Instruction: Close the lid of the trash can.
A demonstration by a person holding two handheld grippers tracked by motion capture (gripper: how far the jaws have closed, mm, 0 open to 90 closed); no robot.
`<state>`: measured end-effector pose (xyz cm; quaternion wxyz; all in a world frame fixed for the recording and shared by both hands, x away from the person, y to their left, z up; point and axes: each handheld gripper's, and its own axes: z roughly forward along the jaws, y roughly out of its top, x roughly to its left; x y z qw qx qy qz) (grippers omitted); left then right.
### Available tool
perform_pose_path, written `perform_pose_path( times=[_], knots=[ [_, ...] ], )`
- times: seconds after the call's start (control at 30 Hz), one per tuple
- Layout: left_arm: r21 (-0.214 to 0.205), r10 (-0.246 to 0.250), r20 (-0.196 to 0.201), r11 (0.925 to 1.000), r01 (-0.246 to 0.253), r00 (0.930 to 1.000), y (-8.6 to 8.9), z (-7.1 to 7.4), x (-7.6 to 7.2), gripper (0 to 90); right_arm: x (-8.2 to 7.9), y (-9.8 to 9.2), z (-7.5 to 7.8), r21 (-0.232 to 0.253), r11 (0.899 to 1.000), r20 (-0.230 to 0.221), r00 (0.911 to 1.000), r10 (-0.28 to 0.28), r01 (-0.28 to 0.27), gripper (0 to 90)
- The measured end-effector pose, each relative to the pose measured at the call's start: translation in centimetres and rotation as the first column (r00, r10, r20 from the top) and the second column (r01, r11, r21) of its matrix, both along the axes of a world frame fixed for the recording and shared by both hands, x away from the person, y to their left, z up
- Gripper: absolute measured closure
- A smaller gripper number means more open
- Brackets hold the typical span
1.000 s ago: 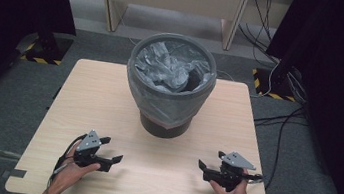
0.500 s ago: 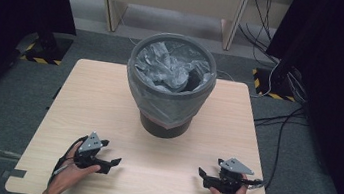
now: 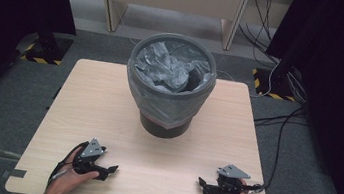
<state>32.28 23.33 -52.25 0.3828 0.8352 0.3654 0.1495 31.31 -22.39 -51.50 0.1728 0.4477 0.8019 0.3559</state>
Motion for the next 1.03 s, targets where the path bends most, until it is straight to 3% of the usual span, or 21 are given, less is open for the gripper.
perform_pose_path(
  times=[0.3,1.03],
  knots=[
    [0.009,0.008,0.005,0.9999,-0.008,1.0,0.1,0.0,-0.1,13.9,-0.8,-0.3,-0.1,-0.041,0.999,0.015,0.9999,0.008,-0.008,15.6],
    [0.009,0.022,0.002,0.9997,-0.022,0.9997,0.4,0.0,-0.8,13.9,-1.3,-0.4,-0.1,-0.044,0.999,0.015,0.9999,-0.002,0.003,15.5]
  ],
)
